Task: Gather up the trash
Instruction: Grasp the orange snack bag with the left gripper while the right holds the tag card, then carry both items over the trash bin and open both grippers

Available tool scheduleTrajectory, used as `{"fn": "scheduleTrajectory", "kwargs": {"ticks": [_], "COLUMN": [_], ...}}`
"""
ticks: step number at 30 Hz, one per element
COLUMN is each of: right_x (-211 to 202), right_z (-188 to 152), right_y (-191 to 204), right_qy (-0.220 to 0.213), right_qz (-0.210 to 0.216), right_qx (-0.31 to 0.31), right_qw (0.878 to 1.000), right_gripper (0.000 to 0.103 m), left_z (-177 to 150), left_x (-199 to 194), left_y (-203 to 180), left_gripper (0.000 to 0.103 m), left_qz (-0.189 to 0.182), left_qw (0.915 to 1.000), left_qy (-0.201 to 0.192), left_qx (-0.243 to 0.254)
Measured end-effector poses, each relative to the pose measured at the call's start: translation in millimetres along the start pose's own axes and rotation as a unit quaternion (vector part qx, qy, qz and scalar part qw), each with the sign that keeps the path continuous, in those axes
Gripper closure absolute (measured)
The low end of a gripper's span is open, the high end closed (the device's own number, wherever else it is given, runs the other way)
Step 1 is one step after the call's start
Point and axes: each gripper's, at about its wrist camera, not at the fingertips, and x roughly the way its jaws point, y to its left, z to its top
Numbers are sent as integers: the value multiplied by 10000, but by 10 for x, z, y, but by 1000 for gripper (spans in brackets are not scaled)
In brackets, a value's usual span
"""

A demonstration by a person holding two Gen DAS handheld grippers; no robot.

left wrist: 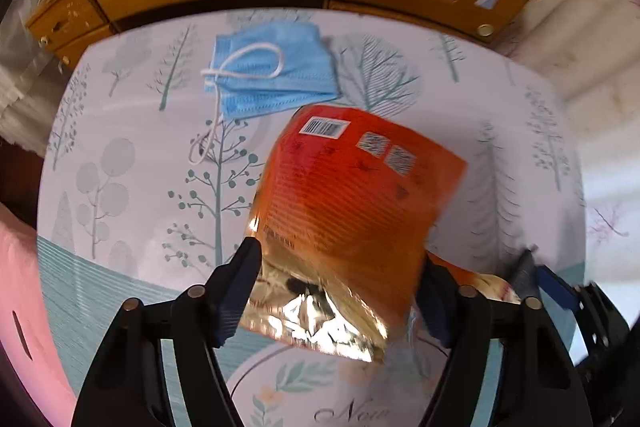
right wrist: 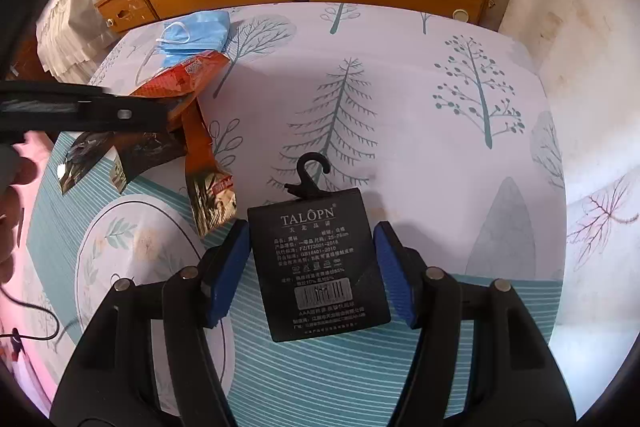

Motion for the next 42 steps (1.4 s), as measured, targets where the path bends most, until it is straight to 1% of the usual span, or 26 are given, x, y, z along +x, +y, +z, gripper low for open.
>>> {"fn": "scheduleTrajectory", "kwargs": {"ticks": [1,2,4,5,6,7,11,16,20,25,27,30,33,34,36,38,42], "right_x": [6,2,-92,-133,-183,-191,-222,-395,-593,-924,-1069,-1303,-1596,-1683,-1892,-2076,-2412], "right_z": [-4,-9,-160,-211,-277,-298,-352,-465,-586,-906,-1090,-1396,-1789,-1916,-2229,-2553,-3299], "right_y": [-7,-26,132,166,199,193,202,315,462,750,898,1143,1470,1569,1806,2024,2509], "right_qy": [2,5,-3,-6,-3,2,7,-65,-162,-272,-300,-377,-504,-548,-652,-726,-756], "right_qz": [6,27,52,54,66,87,159,268,360,387,381,373,304,285,253,231,178], "right_qx": [10,28,65,85,125,162,281,391,445,492,547,629,686,711,786,868,1028], "right_qw": [10000,10000,10000,9999,9999,9998,9995,9989,9982,9977,9973,9966,9959,9956,9945,9933,9917], "right_gripper": [43,43,43,43,43,43,43,43,43,43,43,43,43,43,43,43,43], "left_z": [5,14,10,1,-7,-24,-137,-434,-865,-1593,-1855,-2339,-2880,-3104,-3448,-3862,-4617], "left_x": [50,101,154,156,147,128,11,-263,-562,-1019,-1187,-1466,-1738,-1838,-1972,-2104,-2266], "left_y": [17,31,50,55,59,63,122,184,226,316,360,503,657,723,837,963,1168], "left_gripper": [42,48,66,73,89,101,102,102,102,102,102,102,102,102,102,102,102], "left_qz": [9,28,68,87,101,146,196,124,83,-3,-65,-137,-183,-238,-303,-340,-407], "left_qw": [10000,10000,10000,10000,9999,9998,9997,9996,9994,9986,9980,9970,9956,9951,9942,9934,9925], "left_qy": [32,75,60,20,-21,-59,-155,-256,-312,-503,-604,-729,-852,-879,-910,-906,-832], "left_qx": [-19,-41,-15,17,58,88,57,69,132,184,200,242,339,386,486,617,793]}}
